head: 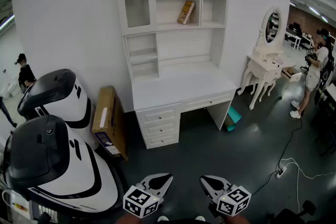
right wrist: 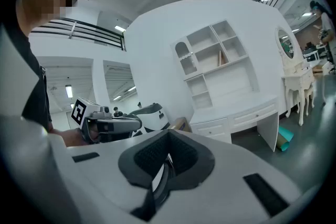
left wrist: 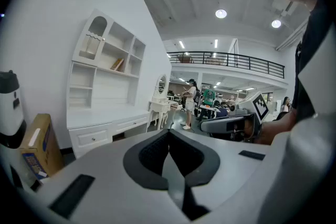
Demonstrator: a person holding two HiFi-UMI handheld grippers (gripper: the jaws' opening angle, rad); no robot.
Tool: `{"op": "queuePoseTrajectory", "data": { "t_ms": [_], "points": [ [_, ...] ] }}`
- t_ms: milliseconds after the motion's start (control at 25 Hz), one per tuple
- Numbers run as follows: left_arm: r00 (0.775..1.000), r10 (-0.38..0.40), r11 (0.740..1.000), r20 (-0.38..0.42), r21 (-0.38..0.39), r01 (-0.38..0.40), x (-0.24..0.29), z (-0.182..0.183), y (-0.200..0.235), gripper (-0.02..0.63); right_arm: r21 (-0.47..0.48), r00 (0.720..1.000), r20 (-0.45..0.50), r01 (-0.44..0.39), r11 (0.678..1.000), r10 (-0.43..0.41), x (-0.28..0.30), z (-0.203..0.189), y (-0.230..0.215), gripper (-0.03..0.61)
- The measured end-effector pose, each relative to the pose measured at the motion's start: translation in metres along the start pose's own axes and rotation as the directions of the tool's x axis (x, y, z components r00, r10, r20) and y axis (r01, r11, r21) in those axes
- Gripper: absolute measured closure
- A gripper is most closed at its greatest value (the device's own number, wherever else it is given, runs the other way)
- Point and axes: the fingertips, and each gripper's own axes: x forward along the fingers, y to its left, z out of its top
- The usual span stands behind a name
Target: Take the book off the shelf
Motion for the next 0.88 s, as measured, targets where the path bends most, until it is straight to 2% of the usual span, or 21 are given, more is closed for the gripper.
{"op": "queuePoseTrajectory", "data": {
  "t_ms": [360,640,880],
  "points": [
    [1.000,0.000,1.000,-0.004,0.009,0.000,-0.003,0.002,0.002,0.603,0.006,1.000,0.006,0.010,1.000,-0.010,0.001,-0.002,0.002,0.552],
    [1.000,-0.010,1.000,-0.012,0.014,0.010,-0.009,0.000,0.008,0.603,0.023,0.998,0.063,-0.021,1.000,0.020,0.005,0.005,0.018,0.551],
    [0.999,-0.028,0.999,-0.025,0.023,0.028,-0.018,-0.006,0.015,0.603,-0.015,0.998,0.057,-0.019,1.000,0.020,0.016,0.001,0.034,0.551]
  ]
}}
